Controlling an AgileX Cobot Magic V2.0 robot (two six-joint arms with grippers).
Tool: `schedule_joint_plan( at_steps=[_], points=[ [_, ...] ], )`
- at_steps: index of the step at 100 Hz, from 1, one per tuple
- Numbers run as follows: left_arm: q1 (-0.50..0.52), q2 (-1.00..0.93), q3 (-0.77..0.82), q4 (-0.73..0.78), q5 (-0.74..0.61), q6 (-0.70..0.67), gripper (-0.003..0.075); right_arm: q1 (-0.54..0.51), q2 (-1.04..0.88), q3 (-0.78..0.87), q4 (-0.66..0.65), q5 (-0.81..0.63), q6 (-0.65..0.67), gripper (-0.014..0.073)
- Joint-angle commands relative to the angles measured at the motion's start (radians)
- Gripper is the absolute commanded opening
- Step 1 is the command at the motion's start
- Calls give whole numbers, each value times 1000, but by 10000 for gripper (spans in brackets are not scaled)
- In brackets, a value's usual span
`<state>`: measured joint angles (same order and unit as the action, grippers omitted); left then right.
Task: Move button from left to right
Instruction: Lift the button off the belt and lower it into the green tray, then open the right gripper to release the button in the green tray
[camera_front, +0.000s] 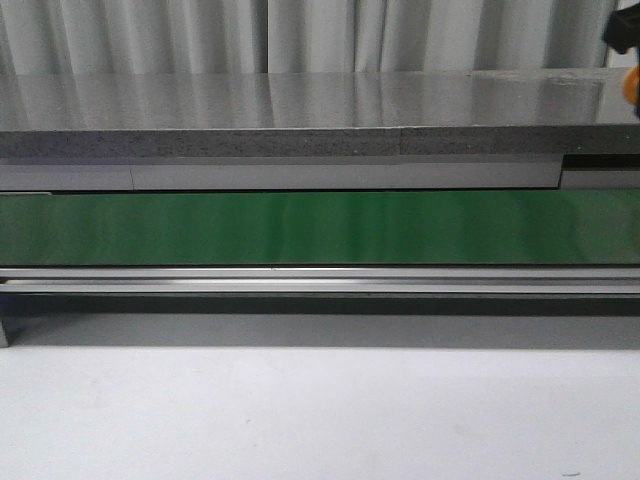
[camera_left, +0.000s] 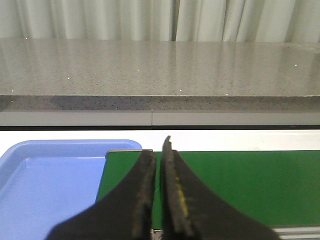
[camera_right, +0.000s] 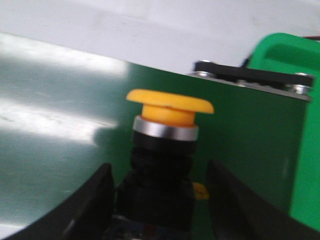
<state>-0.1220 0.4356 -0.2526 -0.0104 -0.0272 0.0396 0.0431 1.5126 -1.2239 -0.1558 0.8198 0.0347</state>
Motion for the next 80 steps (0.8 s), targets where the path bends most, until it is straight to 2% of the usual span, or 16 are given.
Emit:
schedule_joint_plan(
  at_steps=[1,26,37,57,80],
  points=[
    [-6,6,-29,-1,-81,-2,5,-84,-44,-32,-53,-43,-10,78],
    [-6,6,-29,-1,-81,-2,5,-314,-22,-32,-69,-127,-10,78],
    [-6,6,-29,-1,-81,-2,5,-375,12,-32,-68,-160,-10,78],
    [-6,6,-29,-1,-81,-2,5,-439,138,-34,-65,-206,-10,78],
    [-6,6,-29,-1,-81,-2,5,-445,255,-34,-48,-198,-10,78]
  ],
)
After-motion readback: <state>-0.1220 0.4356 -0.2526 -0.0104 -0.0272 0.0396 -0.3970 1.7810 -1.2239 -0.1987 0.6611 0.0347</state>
